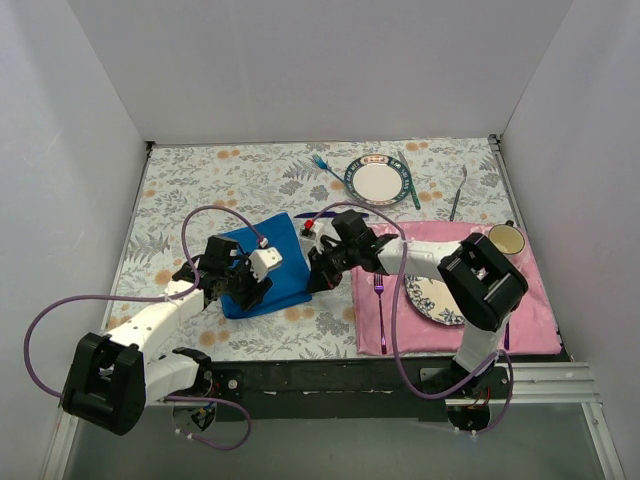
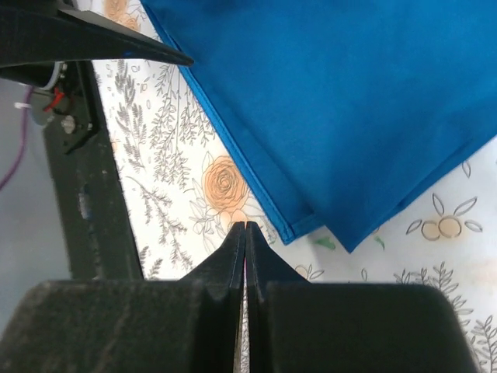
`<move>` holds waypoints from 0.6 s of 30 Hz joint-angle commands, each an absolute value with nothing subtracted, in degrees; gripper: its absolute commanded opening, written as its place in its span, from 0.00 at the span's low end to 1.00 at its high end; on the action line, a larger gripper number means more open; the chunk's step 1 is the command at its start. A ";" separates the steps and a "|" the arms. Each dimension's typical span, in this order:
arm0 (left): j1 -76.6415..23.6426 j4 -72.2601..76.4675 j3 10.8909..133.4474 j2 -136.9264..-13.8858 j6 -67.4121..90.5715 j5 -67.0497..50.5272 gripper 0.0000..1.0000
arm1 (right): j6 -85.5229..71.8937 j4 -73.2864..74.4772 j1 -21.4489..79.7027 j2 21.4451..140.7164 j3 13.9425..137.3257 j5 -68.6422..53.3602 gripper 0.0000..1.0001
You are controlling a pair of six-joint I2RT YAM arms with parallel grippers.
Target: Fold the napkin into a case and place the utensils inside
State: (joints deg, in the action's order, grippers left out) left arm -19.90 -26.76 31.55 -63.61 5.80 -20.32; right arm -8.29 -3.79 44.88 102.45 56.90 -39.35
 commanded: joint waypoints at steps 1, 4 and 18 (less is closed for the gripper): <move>-20.21 -26.63 31.20 -63.02 4.92 -20.66 0.50 | 1.48 -7.47 47.81 98.79 54.68 -33.06 0.01; -20.22 -27.07 30.94 -62.93 4.75 -20.92 0.50 | 4.04 -8.26 48.51 98.79 53.88 -29.54 0.01; -20.39 -29.44 29.10 -61.61 0.45 -22.24 0.50 | 7.12 -8.44 50.80 101.78 52.30 -21.10 0.01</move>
State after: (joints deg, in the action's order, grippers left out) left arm -20.08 -27.73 30.33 -63.53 3.05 -21.06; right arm 4.99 -7.09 50.15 101.01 52.60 -23.97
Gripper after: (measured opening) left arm 0.501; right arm 0.023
